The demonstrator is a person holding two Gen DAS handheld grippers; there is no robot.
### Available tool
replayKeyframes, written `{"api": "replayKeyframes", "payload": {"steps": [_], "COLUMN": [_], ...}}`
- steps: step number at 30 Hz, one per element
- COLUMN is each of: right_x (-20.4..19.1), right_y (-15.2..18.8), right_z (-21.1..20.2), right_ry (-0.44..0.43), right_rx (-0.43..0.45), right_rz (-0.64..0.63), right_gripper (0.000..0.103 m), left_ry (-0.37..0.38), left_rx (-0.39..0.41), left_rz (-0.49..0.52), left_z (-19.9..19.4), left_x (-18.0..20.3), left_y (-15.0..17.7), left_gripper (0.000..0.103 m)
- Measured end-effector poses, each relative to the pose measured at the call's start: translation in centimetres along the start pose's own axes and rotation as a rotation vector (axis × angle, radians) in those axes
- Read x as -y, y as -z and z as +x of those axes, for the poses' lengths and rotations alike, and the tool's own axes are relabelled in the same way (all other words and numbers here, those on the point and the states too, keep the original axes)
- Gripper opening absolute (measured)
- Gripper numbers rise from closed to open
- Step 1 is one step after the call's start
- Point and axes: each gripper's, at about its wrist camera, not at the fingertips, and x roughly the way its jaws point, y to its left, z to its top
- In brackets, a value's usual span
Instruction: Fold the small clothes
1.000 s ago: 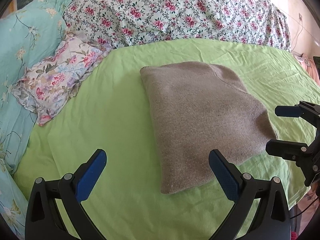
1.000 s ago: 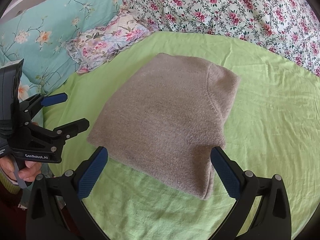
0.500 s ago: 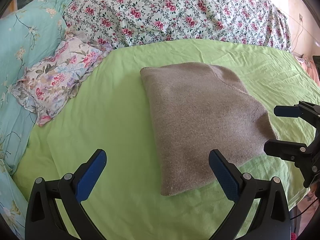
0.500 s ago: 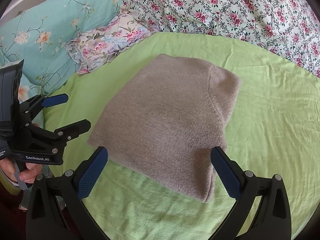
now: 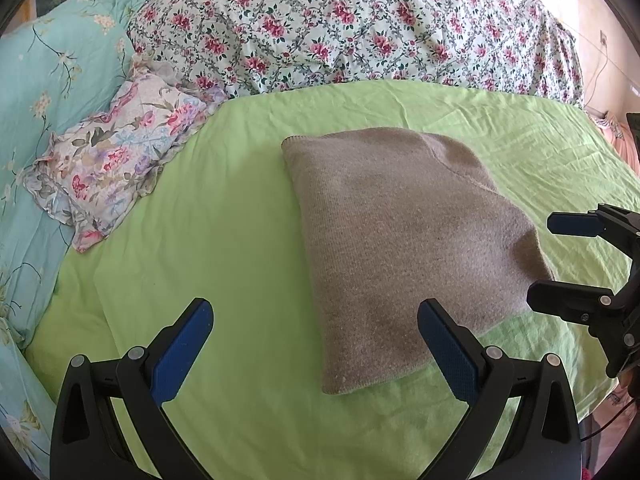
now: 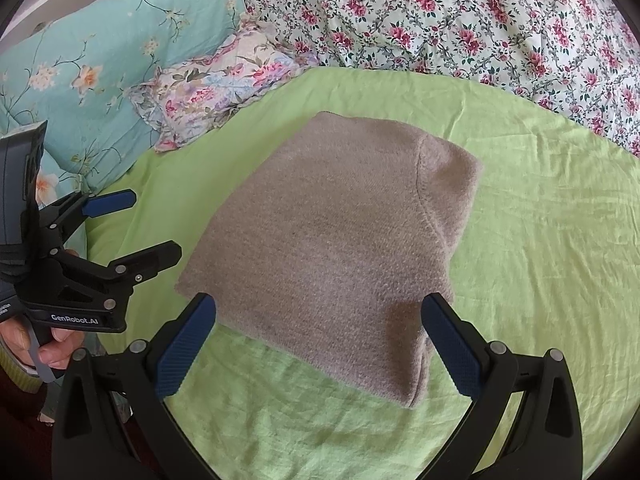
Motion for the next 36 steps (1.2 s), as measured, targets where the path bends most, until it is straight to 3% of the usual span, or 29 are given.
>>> {"api": "replayKeyframes", "payload": {"steps": [36], "right_x": [1.3], "right_y": [0.1], "right_z": [-0.4], "right_ry": [0.019], "right_rx": [0.006], "right_rz": [0.037], "right_gripper": [0.102], "left_ry": [0.002], "left_rx": [0.004], "left_rz": [-0.016], "left_z": [-0.4], "left_x": [0.7], "left_y": [-0.4], "left_gripper": [0.102]}}
